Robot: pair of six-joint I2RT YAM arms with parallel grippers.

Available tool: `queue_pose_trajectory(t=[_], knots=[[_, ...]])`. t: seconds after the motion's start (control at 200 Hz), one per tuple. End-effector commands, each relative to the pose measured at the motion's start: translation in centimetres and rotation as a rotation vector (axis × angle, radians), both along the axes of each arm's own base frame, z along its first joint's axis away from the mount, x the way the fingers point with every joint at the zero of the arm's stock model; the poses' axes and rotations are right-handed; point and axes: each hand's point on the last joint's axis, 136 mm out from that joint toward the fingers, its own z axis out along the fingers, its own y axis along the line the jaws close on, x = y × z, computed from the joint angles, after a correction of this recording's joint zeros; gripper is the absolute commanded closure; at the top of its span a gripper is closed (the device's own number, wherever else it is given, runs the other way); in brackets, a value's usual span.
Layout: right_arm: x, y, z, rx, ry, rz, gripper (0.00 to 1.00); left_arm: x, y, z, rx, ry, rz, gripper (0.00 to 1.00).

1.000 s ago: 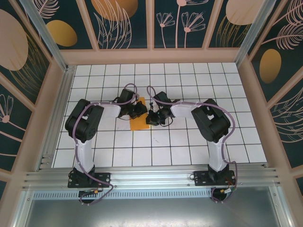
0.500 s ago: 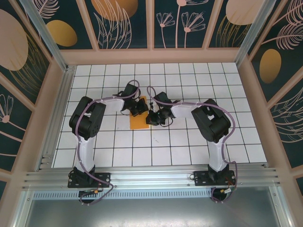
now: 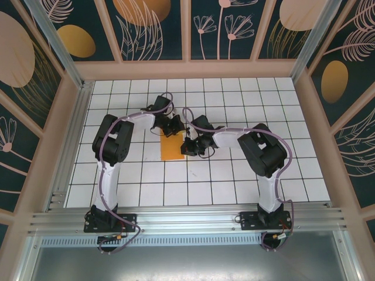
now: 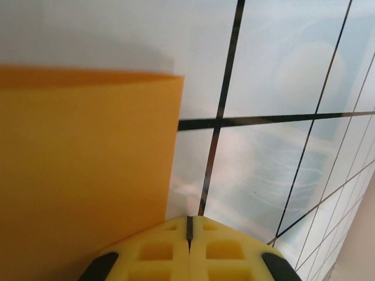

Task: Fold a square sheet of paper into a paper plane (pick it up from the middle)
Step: First fold in half a square sheet of paper at the center of the table.

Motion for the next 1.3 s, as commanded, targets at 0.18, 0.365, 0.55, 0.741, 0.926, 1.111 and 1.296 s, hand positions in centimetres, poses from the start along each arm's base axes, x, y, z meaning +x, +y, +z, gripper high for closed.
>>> queue_pose_trajectory(t=[0.18, 0.365, 0.55, 0.741, 0.926, 1.111, 1.296], knots=[[-7.4, -5.7, -6.7, -0.286, 0.253, 0.028, 0.96, 9.6, 4.8, 0.1, 0.100, -0.254, 0.125, 0.95], [-7.5, -5.9, -6.6, -0.291, 0.252, 0.021, 0.97, 11.3, 6.2, -0.3, 0.197, -0.272, 0.139, 0.95], [-6.1, -4.6, -4.9, -0.232, 0.193, 0.022, 0.96, 12.7, 6.2, 1.7, 0.215, -0.313, 0.127, 0.94], [0.2, -0.2, 4.1, -0.013, -0.077, -0.006, 0.88, 12.4, 8.7, 7.1, 0.269, -0.394, 0.205, 0.84], [5.6, 0.9, 8.8, 0.011, -0.285, -0.080, 0.66, 8.2, 12.4, 8.7, 0.305, -0.390, 0.307, 0.74], [9.6, 1.3, 6.2, -0.158, -0.329, -0.079, 0.66, 2.6, 14.6, 8.2, 0.316, -0.347, 0.352, 0.54], [10.2, 3.0, 4.2, -0.161, -0.258, -0.043, 0.67, -1.6, 15.5, 7.0, 0.289, -0.278, 0.398, 0.42]])
